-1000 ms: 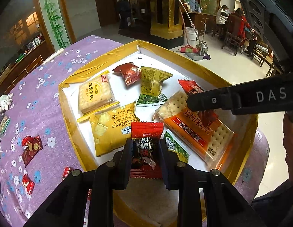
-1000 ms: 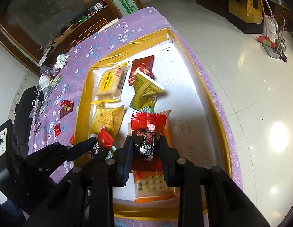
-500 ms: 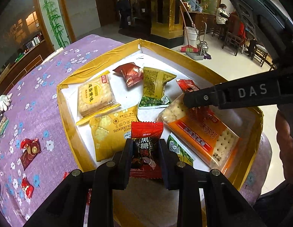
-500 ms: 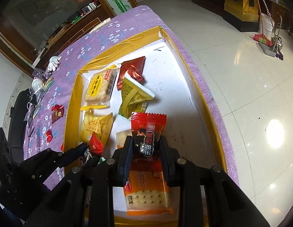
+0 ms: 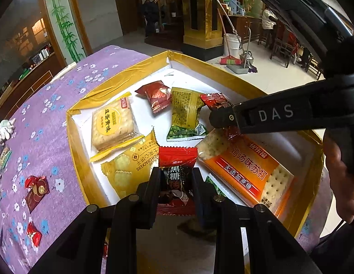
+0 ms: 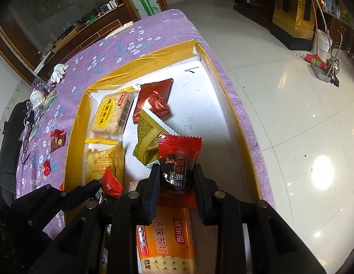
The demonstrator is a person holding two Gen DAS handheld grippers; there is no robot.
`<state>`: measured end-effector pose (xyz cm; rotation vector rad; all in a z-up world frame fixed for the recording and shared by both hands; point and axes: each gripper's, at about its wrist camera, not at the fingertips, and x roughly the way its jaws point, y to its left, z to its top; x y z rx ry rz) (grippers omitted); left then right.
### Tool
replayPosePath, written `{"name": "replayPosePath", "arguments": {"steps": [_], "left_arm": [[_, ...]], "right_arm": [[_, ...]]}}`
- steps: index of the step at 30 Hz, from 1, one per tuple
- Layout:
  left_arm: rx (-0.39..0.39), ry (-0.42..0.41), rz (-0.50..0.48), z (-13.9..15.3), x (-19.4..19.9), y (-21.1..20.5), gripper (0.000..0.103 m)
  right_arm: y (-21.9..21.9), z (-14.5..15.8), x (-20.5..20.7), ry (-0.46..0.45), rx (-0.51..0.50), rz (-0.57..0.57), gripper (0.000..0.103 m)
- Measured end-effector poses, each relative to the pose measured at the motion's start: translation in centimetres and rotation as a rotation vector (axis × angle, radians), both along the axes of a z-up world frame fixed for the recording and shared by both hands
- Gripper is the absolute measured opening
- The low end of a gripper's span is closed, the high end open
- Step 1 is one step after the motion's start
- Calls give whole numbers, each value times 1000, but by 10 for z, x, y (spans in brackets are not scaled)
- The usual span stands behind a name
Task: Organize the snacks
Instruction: 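Open both grippers to drop the red candies into the tray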
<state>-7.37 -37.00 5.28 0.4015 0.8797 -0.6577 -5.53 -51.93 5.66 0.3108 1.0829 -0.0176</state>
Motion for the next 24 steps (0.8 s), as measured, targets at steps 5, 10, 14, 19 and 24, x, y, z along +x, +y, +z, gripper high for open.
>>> {"name": "replayPosePath", "arguments": {"steps": [5,10,14,19,24], "left_arm": [[-2,4,4,1,0,0,28],[0,6,3,2,-1,0,36],[-2,-2,4,4,-3,0,45],[-12,-15,14,9,-4,3,60],[-13,-17,10,11,-5,5,61]], "right_arm": [[4,3,-4,-14,-7,10,28],[1,9,-10,-30,5,-1,35],[2,17,-16,-52,-2,-8,37],[1,21,-23,-61,-1,-22,41],[4,24,-29,-63,2,-31,41]]}}
